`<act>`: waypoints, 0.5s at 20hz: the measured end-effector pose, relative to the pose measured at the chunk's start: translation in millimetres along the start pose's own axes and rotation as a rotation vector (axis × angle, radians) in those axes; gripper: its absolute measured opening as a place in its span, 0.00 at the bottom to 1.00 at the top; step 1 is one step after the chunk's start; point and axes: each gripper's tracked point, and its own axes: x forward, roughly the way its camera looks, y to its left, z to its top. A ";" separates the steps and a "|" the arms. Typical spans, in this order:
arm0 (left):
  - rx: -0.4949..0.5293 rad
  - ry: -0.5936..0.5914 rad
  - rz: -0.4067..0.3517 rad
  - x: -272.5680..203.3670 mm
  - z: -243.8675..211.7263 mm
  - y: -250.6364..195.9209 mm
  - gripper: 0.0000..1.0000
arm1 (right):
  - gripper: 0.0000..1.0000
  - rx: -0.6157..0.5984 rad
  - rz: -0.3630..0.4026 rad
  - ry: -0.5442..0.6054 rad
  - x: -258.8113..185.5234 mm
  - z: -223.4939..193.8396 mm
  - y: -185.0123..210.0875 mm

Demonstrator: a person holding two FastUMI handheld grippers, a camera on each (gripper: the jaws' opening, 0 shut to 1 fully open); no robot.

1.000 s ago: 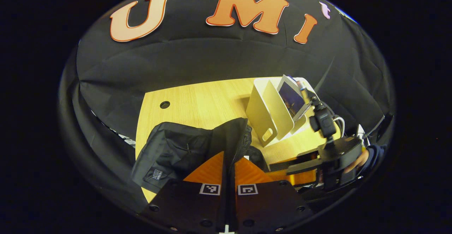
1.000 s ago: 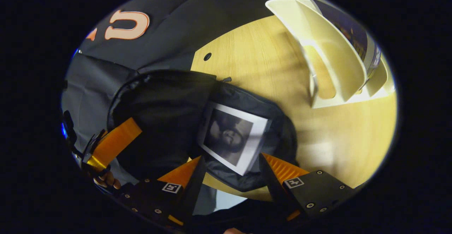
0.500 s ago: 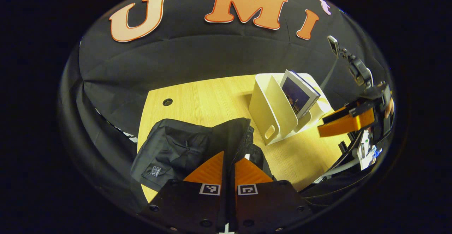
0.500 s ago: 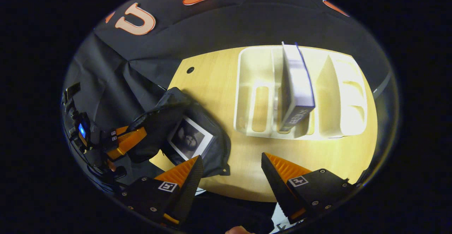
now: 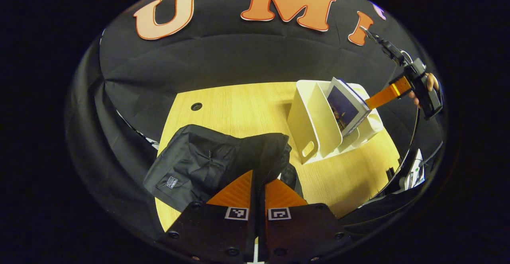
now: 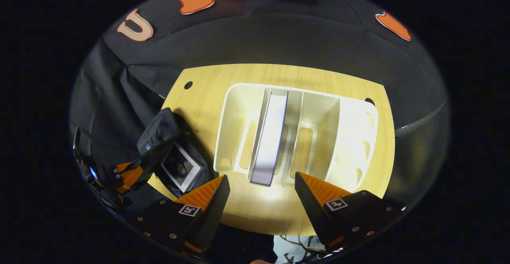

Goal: Open the schoolbag, grab two books from the bookshelf and put them into the schoolbag.

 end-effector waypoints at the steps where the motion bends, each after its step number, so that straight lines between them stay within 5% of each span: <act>1: -0.012 0.004 0.013 0.3 -0.8 -1.7 0.04 | 0.98 -0.006 0.003 0.024 9.6 2.9 -1.2; 6: -0.088 0.028 0.078 -0.5 -8.4 -6.6 0.04 | 0.89 -0.022 0.005 0.105 53.1 26.0 -5.9; 8: -0.111 0.044 0.102 -2.8 -13.3 -10.8 0.04 | 0.65 -0.028 -0.002 0.125 66.6 30.1 -8.5; 9: -0.120 0.052 0.116 -3.0 -16.4 -11.7 0.04 | 0.68 -0.024 0.001 0.138 71.9 31.5 -8.9; 10: -0.126 0.057 0.126 -3.2 -18.4 -14.3 0.04 | 0.53 -0.016 0.001 0.149 75.2 31.0 -10.9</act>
